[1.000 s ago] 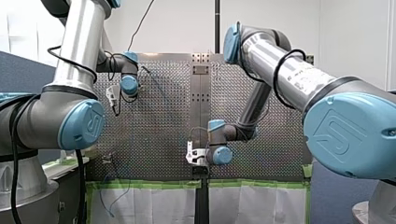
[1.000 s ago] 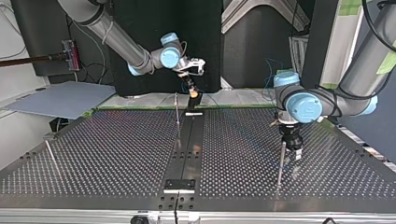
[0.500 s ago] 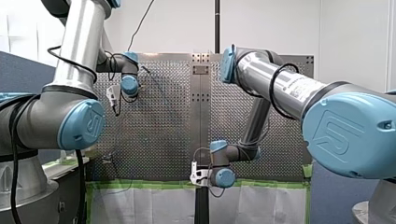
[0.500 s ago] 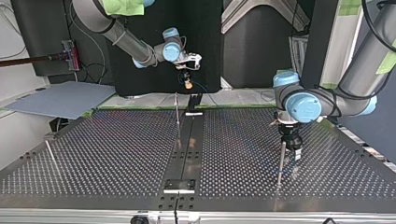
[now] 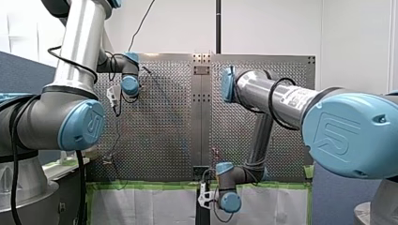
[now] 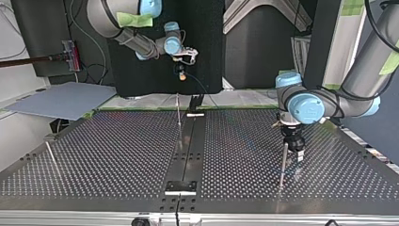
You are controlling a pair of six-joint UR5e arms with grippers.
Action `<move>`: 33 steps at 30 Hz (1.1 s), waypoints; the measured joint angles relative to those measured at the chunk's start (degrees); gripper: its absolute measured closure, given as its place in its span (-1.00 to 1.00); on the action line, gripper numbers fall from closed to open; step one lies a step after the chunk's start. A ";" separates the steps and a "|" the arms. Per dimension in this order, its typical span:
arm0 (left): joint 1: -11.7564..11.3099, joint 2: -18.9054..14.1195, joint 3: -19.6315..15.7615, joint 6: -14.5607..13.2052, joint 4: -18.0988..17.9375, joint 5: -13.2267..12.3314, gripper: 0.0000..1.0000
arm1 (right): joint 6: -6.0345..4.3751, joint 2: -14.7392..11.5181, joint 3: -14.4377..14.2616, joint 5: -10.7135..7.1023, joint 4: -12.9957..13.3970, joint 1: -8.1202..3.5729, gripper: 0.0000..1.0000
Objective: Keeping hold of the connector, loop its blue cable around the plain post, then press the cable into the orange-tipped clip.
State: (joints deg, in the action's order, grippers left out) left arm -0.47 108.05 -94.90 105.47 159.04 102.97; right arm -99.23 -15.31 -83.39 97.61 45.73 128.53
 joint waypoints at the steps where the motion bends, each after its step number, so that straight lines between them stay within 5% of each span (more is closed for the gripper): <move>1: -0.01 0.00 0.00 0.00 0.01 0.00 -1.00 | -0.08 0.44 0.00 0.09 0.10 -0.10 1.00; 16: -0.19 0.00 -0.01 0.02 0.03 0.07 -1.00 | -0.31 8.15 -0.30 1.36 0.28 -1.23 1.00; 27: -0.25 0.00 -0.01 0.23 0.05 0.03 -1.00 | -0.63 8.33 -0.30 1.25 0.59 -2.46 1.00; 33: -0.29 0.00 -0.01 0.26 0.05 0.06 -1.00 | -0.40 6.21 -1.99 1.39 1.72 -2.90 1.00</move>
State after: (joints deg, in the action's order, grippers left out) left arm -0.76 108.05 -94.91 105.72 159.09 103.03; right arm -99.63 -9.09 -85.38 99.00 47.45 125.63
